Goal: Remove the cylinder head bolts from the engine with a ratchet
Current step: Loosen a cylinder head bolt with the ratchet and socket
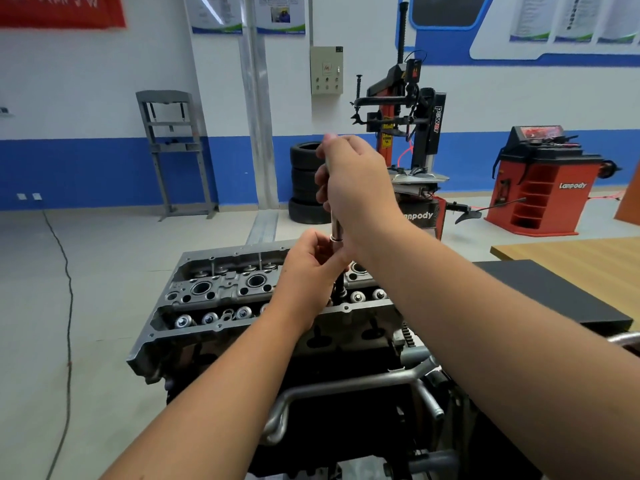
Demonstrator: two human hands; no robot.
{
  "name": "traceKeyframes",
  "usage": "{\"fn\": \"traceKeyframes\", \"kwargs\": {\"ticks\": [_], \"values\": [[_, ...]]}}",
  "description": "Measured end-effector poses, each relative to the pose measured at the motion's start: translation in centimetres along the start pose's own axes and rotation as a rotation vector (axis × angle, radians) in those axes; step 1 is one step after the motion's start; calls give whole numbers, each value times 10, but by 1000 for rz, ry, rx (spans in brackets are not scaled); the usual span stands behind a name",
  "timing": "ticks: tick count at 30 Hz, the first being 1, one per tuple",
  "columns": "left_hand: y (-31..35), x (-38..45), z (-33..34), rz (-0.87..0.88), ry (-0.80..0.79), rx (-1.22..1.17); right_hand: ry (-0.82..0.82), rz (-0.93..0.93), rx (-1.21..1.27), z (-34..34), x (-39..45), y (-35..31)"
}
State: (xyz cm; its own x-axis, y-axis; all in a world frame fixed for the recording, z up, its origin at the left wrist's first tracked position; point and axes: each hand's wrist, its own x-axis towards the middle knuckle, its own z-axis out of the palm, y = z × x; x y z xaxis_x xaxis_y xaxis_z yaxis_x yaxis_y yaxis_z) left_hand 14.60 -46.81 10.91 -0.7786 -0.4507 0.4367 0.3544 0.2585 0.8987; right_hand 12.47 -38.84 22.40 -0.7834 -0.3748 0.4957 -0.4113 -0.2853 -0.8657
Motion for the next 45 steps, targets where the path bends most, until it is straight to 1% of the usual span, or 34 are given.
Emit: {"fn": "traceKeyframes", "kwargs": {"ticks": [2,3,5,6,7,8,9,11,12,13,14,16,17,19,20,21,22,25,26,28,30,31,33,34,35,36,37,40,41,42,43,45], "values": [[0,-1,0,-13,-51,1,-9,-13,59,-2,3,2],[0,-2,-2,-11,-89,3,-57,13,115,-5,6,2],[0,-4,-5,-16,-123,21,-224,133,224,-14,14,-2],[0,-4,-6,-26,-117,30,-301,176,237,-17,16,-5],[-1,-4,-7,-35,-105,44,-338,185,219,-19,18,-5],[-1,-5,-6,-34,-95,57,-320,168,176,-18,18,-4],[0,-4,-5,-25,-85,65,-252,120,107,-15,16,-2],[-2,-2,-3,-11,-53,52,-49,-19,-18,-6,7,5],[-2,-1,-2,-9,-36,42,23,-69,-23,-1,2,8],[-3,-1,-2,-7,-23,38,52,-89,17,2,-1,11],[-3,0,-2,0,-17,30,53,-90,68,3,-1,12],[-2,-1,-3,7,-31,3,10,-53,77,-1,6,8],[-3,-2,-3,3,-41,-19,-66,2,89,-6,11,4],[-3,-3,-6,-11,-48,-60,-277,175,221,-16,19,-2],[-4,-2,-6,-15,-52,-62,-332,209,241,-18,20,-2],[-3,-2,-7,-18,-61,-51,-328,199,208,-17,19,-1],[-3,-2,-7,-18,-70,-36,-269,155,139,-13,16,0],[-2,0,-6,-5,-73,-22,11,-60,14,2,3,8],[-3,0,-5,-2,-56,-20,57,-88,23,6,0,9],[-3,0,-4,8,-19,-32,66,-84,57,9,0,8],[-2,-1,-3,20,-8,-26,-13,-28,92,4,6,4],[-1,-2,-3,24,-15,-32,-101,24,121,-1,10,2],[-1,-4,-4,17,-42,-56,-339,157,197,-14,18,-2],[0,-4,-4,10,-60,-61,-423,204,230,-20,21,-4],[1,-5,-5,3,-80,-58,-456,232,250,-25,23,-5],[1,-5,-5,-5,-96,-50,-430,252,261,-26,24,-5],[2,-4,-4,-12,-98,-42,-351,236,247,-24,21,-4],[2,-3,-4,-3,-62,-42,-32,24,44,-6,5,3],[1,-3,-3,5,-50,-40,17,-23,8,-2,1,5],[0,-2,-3,8,-39,-39,21,-27,10,-2,0,7],[0,-2,-3,11,-29,-44,-25,1,42,-4,2,6],[1,-3,-4,10,-32,-58,-206,130,167,-14,11,0]]}}
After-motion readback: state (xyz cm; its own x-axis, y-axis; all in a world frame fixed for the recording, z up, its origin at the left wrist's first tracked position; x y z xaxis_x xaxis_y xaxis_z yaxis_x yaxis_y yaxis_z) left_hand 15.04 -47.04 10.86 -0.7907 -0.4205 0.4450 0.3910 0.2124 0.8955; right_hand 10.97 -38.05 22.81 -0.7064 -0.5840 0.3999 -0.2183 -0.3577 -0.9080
